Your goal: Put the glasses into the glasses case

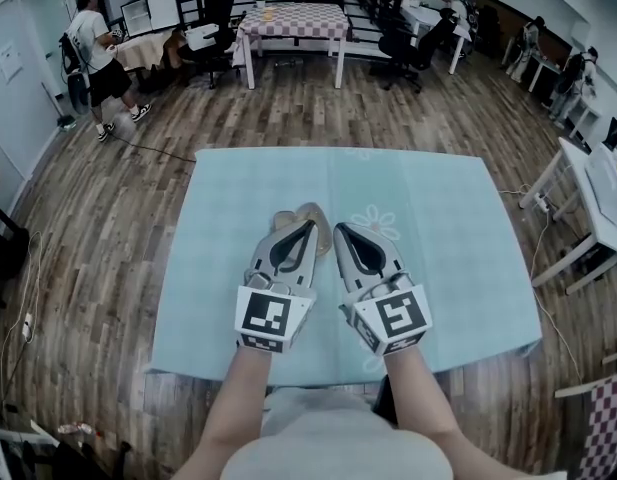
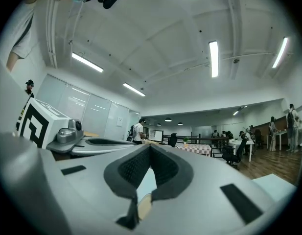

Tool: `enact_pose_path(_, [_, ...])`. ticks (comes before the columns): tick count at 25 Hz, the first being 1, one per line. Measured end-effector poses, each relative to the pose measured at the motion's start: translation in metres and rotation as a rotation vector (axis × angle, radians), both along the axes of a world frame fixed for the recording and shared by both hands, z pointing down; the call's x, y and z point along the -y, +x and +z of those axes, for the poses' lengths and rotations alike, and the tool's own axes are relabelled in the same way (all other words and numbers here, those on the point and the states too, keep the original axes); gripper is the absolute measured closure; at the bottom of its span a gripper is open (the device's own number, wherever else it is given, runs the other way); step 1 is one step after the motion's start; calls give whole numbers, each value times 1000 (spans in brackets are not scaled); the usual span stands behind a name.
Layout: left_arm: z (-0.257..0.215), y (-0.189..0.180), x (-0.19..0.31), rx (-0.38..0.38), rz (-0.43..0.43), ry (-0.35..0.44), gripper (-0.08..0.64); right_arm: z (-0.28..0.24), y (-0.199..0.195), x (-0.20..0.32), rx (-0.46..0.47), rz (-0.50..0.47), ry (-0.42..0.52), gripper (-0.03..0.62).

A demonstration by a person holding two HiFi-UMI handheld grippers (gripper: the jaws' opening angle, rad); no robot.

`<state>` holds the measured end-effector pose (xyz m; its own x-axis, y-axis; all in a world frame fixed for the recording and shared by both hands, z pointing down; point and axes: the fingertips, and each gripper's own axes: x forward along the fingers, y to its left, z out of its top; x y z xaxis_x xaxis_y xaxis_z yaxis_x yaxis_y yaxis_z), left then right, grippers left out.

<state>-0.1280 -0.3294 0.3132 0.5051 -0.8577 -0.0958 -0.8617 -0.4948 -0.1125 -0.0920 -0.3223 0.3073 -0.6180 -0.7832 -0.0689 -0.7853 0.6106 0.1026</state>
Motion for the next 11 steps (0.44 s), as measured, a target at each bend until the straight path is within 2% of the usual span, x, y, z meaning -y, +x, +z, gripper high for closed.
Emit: enact_pose_path(11, [-14,6,-23,-12,-21,45,552,-13,4,-22,21,-25,33,588])
